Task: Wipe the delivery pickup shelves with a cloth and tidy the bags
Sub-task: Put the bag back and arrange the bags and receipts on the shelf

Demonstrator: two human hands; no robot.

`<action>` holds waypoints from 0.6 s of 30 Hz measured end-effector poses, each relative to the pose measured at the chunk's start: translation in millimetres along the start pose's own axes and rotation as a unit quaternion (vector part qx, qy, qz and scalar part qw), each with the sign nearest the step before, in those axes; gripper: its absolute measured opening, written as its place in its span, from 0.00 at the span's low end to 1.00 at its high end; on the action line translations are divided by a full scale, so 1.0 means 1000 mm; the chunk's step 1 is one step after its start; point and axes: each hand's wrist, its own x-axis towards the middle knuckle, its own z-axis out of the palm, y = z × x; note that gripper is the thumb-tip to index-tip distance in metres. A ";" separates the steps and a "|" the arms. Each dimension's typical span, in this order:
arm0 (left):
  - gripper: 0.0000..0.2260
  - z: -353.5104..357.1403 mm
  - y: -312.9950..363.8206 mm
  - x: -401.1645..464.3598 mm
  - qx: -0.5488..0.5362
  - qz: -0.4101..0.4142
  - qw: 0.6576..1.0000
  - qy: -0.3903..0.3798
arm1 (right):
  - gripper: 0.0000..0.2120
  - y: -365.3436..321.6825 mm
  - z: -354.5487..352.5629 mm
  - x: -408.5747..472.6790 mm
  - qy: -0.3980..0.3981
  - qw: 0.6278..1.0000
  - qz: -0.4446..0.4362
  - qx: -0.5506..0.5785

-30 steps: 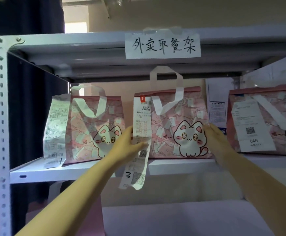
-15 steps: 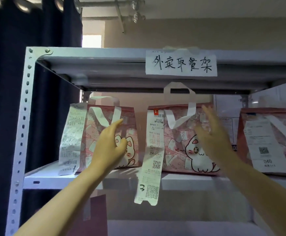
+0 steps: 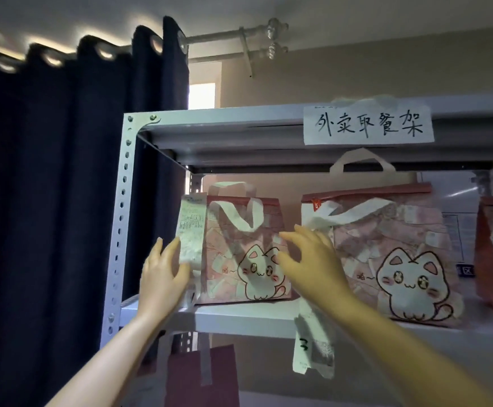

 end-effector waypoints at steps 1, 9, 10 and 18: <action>0.24 -0.004 -0.002 -0.001 -0.037 -0.016 0.999 -0.018 | 0.23 0.000 0.004 -0.001 -0.022 0.999 0.010 -0.024; 0.17 -0.011 -0.012 0.007 -0.168 -0.121 0.975 -0.081 | 0.31 -0.006 0.023 -0.004 -0.124 0.982 0.064 0.129; 0.16 -0.011 -0.012 0.007 -0.168 -0.126 0.974 -0.083 | 0.31 -0.007 0.027 -0.002 -0.123 0.978 0.086 0.144; 0.13 -0.012 -0.014 0.003 -0.161 -0.125 0.973 -0.112 | 0.38 -0.004 0.053 0.018 -0.109 0.935 0.250 0.225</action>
